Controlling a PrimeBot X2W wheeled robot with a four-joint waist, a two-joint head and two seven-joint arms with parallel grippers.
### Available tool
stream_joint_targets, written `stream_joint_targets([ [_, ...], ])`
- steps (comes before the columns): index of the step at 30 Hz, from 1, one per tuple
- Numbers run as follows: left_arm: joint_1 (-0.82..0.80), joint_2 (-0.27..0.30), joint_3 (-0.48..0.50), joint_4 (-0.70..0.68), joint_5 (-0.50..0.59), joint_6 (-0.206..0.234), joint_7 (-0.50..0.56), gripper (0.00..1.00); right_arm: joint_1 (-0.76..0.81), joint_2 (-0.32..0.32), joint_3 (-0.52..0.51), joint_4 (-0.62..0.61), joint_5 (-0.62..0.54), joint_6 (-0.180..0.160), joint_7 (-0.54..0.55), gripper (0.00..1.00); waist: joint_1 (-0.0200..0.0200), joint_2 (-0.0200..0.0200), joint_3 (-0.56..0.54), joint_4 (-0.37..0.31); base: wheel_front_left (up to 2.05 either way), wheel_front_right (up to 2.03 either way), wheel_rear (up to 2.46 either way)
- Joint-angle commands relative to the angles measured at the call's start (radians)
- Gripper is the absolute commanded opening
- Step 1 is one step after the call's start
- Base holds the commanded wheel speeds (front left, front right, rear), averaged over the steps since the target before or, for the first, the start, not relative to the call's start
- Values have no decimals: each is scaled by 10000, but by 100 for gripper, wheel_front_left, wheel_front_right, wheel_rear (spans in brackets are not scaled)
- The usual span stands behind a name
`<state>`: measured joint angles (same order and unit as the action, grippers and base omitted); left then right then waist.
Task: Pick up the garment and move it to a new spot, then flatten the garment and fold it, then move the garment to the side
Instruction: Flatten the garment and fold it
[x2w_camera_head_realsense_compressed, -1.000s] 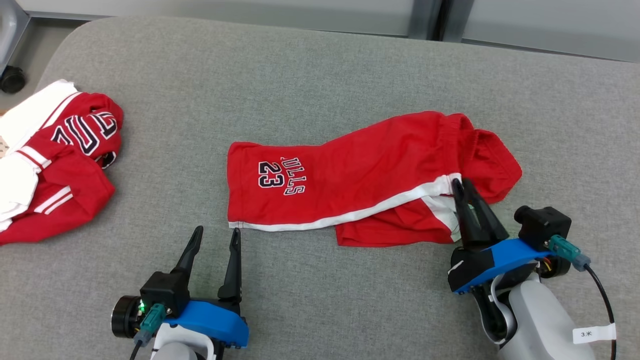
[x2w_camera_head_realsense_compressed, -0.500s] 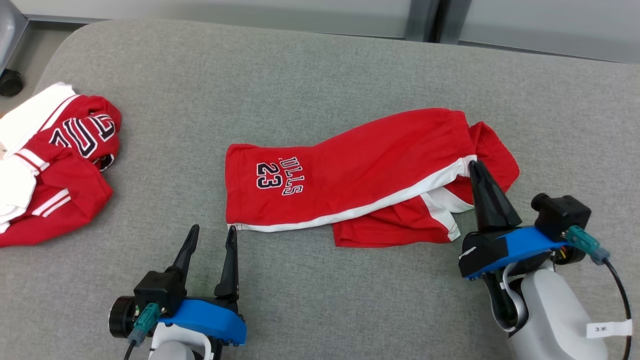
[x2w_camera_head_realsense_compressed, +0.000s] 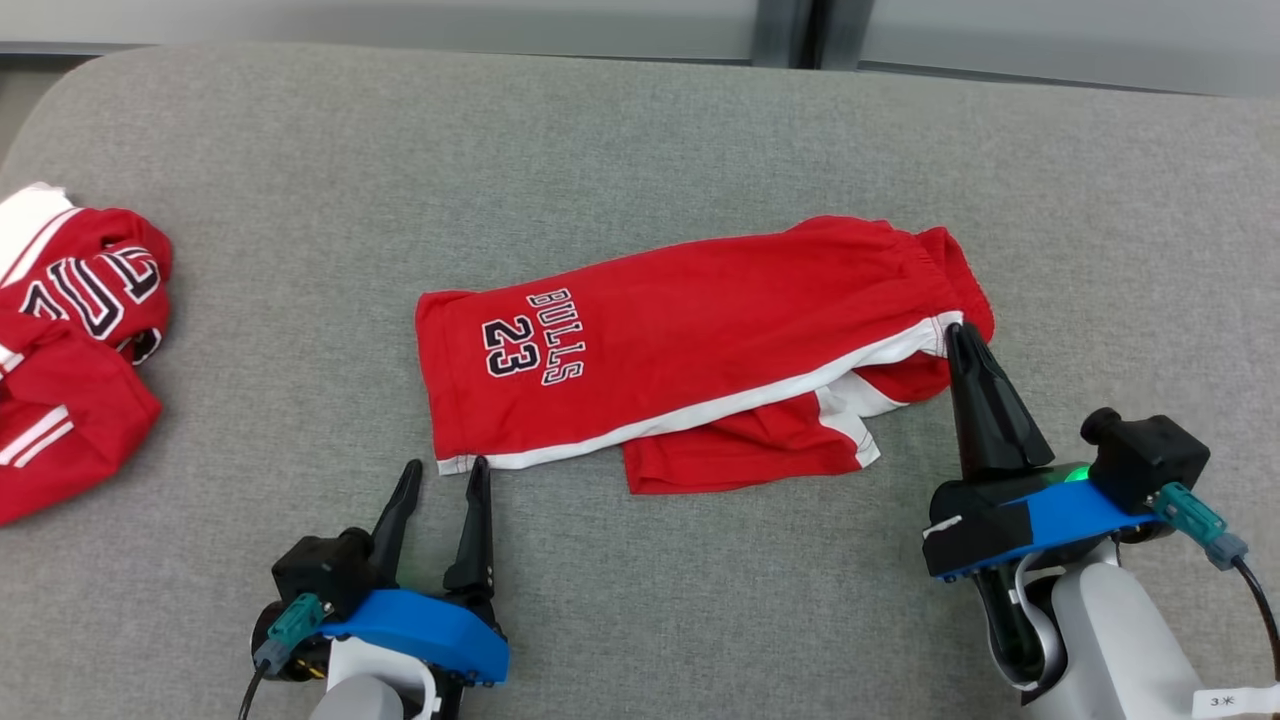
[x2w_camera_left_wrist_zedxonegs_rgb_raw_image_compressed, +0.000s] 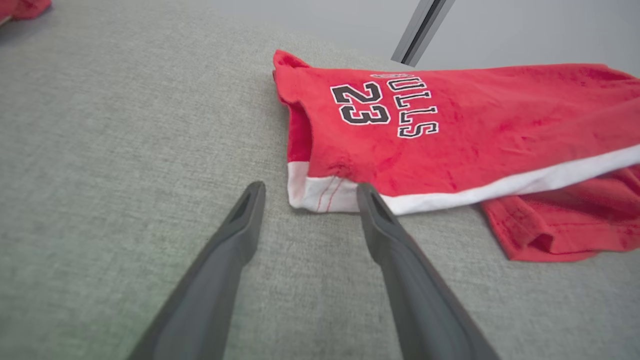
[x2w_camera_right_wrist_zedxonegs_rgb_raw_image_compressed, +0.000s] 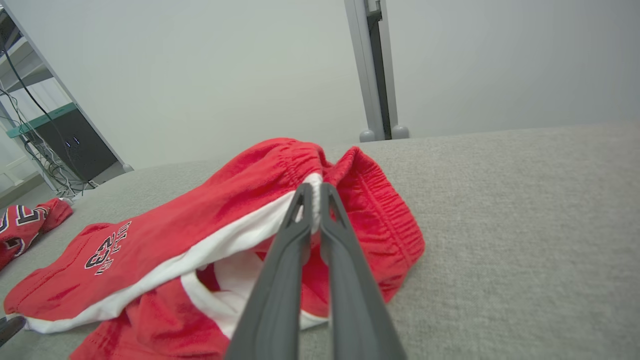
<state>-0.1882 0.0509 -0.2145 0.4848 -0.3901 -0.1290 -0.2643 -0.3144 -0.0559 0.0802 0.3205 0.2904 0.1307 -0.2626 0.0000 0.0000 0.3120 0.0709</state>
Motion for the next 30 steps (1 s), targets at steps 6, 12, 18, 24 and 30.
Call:
stream_joint_targets([
  [6,-432,1,-253,210,-207,-28,0,100,-132,-15,174,-98,11,1,-31,0,0,0,172,-141,0,0,0],
  [12,-442,36,-158,-141,-49,-28,-1,0,-203,-6,167,-80,0,1,-31,0,0,0,182,-157,0,0,0],
  [18,-192,55,-30,-1041,134,-29,-1,0,-226,6,32,-292,121,1,-31,0,0,0,-28,-94,0,0,0],
  [24,-830,499,-378,-3050,230,-30,-3,0,-548,-80,-85,-1235,572,1,-32,0,0,0,-515,-36,0,0,0],
  [30,-2277,1551,-418,-4554,409,-30,-3,0,-1335,-597,-87,-2667,1286,1,-31,0,0,0,-1243,-253,0,0,0],
])
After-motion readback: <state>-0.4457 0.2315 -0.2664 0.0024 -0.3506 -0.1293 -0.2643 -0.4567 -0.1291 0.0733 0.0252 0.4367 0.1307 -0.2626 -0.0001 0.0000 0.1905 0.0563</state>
